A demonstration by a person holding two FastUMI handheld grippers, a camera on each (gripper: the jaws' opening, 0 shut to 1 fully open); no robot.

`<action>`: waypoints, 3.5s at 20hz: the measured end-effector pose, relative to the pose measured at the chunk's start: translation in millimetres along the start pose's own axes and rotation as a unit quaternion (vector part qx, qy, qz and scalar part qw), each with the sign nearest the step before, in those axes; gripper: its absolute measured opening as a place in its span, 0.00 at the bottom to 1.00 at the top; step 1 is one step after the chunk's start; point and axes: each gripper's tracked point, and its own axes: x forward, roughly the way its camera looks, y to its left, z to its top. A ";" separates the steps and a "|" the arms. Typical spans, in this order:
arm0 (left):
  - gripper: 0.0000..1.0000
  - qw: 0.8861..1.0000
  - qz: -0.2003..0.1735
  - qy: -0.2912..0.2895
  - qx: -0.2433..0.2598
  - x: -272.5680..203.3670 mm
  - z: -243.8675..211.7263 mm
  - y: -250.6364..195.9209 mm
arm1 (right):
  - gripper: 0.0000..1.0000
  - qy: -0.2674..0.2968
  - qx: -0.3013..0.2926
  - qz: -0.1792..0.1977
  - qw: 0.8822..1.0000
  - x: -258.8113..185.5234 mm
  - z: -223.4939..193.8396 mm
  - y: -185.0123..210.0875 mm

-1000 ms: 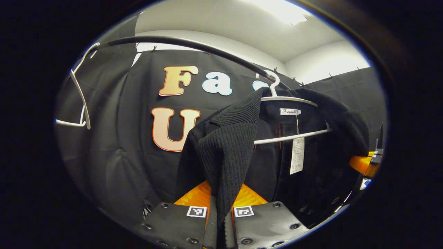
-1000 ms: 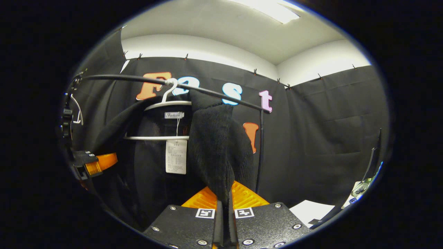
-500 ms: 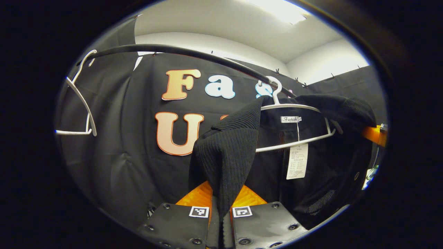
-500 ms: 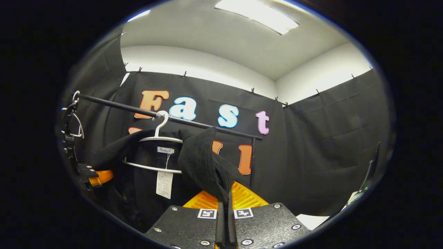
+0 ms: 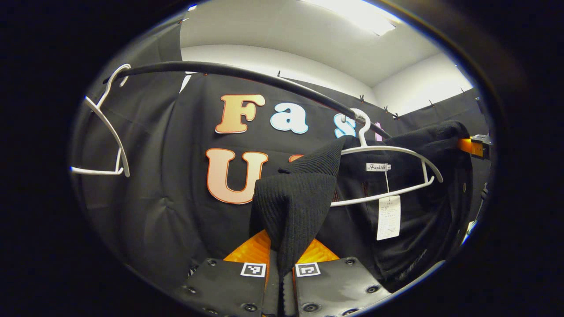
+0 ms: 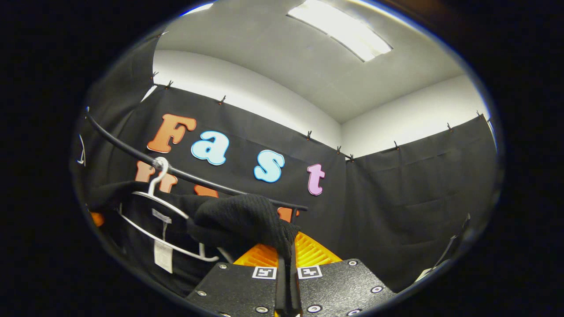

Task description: Grasp the clothes on the hanger with both hands and then place them into the laundry hamper below.

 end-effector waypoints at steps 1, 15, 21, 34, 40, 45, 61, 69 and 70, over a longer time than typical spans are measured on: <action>0.11 1.000 -0.002 -0.001 0.000 -0.7 1.6 0.9 | 0.03 0.004 0.005 0.000 1.000 12.5 -2.9 1.2; 0.11 1.000 -0.011 -0.016 0.001 11.4 19.1 0.4 | 0.03 0.137 0.038 0.043 0.989 37.0 -164.5 54.9; 0.11 1.000 -0.010 -0.023 0.011 20.2 35.3 4.4 | 0.03 0.127 0.057 0.081 0.987 -0.9 -168.8 97.3; 0.13 0.989 0.083 -0.078 0.091 57.8 89.7 76.5 | 0.03 0.134 0.107 0.130 0.977 -67.4 -174.8 142.7; 0.13 0.987 0.109 -0.043 0.108 76.8 55.4 99.4 | 0.03 0.144 0.120 0.145 0.972 -81.3 -179.6 155.0; 0.11 0.984 0.141 -0.016 0.107 86.9 30.3 132.2 | 0.03 0.145 0.124 0.157 0.969 -89.1 -180.7 162.6; 0.10 0.985 0.092 0.075 0.122 21.4 -57.6 97.1 | 0.03 0.167 0.136 0.221 0.951 -121.7 -185.4 211.5; 0.11 0.986 0.020 0.142 0.087 -18.2 -144.8 34.8 | 0.03 0.214 0.126 0.266 0.932 -156.3 -220.4 259.9; 0.11 0.985 0.015 0.152 0.085 -19.1 -158.3 31.9 | 0.04 0.223 0.121 0.268 0.929 -161.6 -229.7 263.1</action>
